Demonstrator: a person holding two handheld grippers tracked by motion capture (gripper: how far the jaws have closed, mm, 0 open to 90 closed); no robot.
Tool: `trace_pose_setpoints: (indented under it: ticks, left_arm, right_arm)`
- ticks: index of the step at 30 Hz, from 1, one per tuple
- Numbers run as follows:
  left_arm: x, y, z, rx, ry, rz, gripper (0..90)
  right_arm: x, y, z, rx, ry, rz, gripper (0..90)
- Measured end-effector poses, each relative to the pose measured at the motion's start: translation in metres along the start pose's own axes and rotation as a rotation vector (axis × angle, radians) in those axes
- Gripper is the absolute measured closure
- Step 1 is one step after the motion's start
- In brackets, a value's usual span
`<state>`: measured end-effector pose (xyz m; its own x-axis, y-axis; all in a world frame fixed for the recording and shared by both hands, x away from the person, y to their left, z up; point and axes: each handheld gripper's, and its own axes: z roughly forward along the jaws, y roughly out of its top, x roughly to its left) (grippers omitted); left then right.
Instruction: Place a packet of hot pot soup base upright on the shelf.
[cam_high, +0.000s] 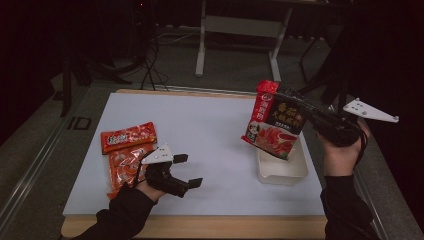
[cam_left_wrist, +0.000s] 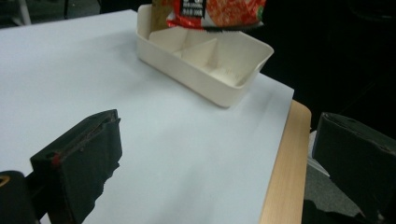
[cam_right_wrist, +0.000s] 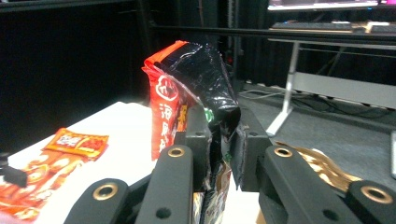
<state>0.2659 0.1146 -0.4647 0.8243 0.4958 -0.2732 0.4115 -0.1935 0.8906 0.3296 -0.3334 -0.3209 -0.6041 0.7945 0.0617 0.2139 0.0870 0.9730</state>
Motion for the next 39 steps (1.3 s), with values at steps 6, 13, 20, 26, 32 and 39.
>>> trace_pose_setpoints:
  ticks: [6,13,20,26,32,39]
  left_arm:
    - [-0.001,-0.016,-0.004,0.005,-0.014,-0.025,2.1]
    - [-0.003,-0.029,-0.005,0.007,-0.011,-0.014,2.1]
    - [0.000,-0.040,-0.002,0.008,0.002,-0.010,2.2]
    - [0.003,-0.048,-0.001,-0.001,-0.009,-0.032,2.2]
    - [0.003,-0.050,-0.001,-0.025,-0.029,-0.049,2.2]
    - [0.004,-0.051,0.000,-0.027,-0.015,-0.043,2.2]
  right_arm:
    - [-0.013,-0.004,0.002,0.020,-0.045,0.000,79.0]
    - [-0.028,-0.009,0.007,0.041,-0.099,0.008,78.9]
    - [-0.037,-0.015,0.016,0.072,-0.151,-0.017,78.9]
    - [-0.043,-0.018,0.025,0.094,-0.169,-0.054,78.8]
    - [-0.045,-0.026,0.036,0.128,-0.189,-0.086,78.8]
    - [-0.046,-0.034,0.045,0.134,-0.140,-0.100,78.0]
